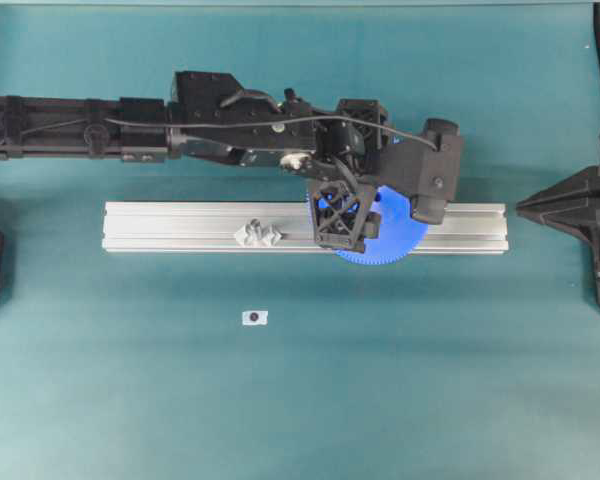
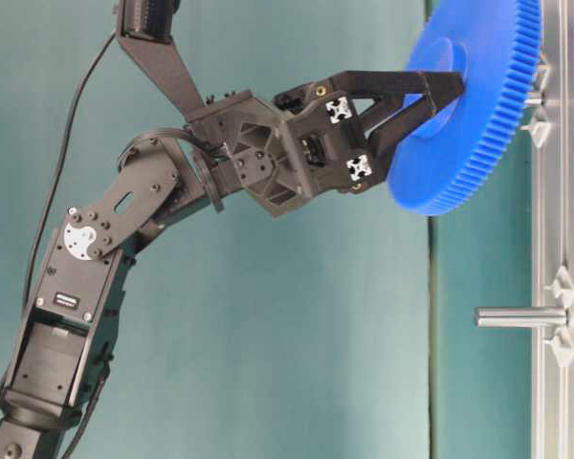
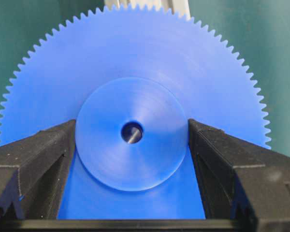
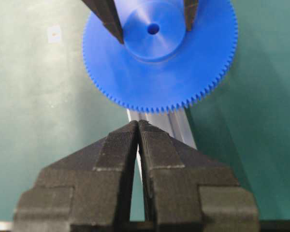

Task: Insert the large gear onto the shaft.
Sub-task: 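Carry the gear over the rail toward the right metal shaft, then align the gear's center hole above the right shaft with the left gripper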

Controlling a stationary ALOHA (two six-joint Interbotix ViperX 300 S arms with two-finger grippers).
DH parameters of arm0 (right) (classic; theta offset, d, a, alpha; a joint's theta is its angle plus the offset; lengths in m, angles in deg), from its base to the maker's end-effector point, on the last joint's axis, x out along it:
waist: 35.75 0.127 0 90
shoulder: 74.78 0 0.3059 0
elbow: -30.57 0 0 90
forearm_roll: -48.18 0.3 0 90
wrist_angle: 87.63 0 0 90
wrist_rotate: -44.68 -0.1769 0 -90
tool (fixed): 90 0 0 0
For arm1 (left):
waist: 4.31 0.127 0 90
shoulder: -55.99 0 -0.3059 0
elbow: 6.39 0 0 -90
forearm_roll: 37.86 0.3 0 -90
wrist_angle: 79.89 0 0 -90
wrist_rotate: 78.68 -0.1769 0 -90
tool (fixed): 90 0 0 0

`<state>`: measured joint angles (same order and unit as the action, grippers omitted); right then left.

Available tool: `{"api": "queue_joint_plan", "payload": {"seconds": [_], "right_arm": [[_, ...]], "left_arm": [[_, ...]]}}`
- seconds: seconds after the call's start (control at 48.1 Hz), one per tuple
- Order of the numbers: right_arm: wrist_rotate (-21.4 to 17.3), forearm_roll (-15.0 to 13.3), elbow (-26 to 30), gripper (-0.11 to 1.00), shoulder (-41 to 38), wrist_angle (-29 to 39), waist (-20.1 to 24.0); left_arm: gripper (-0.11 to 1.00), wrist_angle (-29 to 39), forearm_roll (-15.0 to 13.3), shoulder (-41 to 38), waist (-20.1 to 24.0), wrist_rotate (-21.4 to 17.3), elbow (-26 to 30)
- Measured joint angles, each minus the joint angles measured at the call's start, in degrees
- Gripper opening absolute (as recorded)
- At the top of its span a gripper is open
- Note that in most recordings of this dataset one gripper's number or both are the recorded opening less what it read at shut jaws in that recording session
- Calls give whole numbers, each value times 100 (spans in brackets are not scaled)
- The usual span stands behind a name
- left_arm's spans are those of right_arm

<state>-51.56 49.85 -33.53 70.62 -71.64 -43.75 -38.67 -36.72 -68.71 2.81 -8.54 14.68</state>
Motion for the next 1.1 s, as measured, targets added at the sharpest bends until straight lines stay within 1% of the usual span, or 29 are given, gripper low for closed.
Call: {"api": "queue_joint_plan", "payload": {"seconds": [0.104,0.208,0.374,0.602,0.769,0.831,1.101], "right_arm": [[0,9,0,13,0,0,-9],[0,9,0,13,0,0,0],[0,0,-9,13,0,0,0],[0,0,-18,13,9,0,-9],[0,9,-18,13,35,0,-18],[0,9,-26,13,26,0,-18],[0,9,-26,13,35,0,-18]], "left_arm": [[78,114,0,9,26,-26,220],[78,369,0,0,88,-26,510],[78,606,9,0,88,-18,694],[78,800,9,-9,35,9,694],[78,853,9,-9,-114,88,694],[78,853,0,-9,-158,62,686],[78,756,0,-44,-105,62,387]]}}
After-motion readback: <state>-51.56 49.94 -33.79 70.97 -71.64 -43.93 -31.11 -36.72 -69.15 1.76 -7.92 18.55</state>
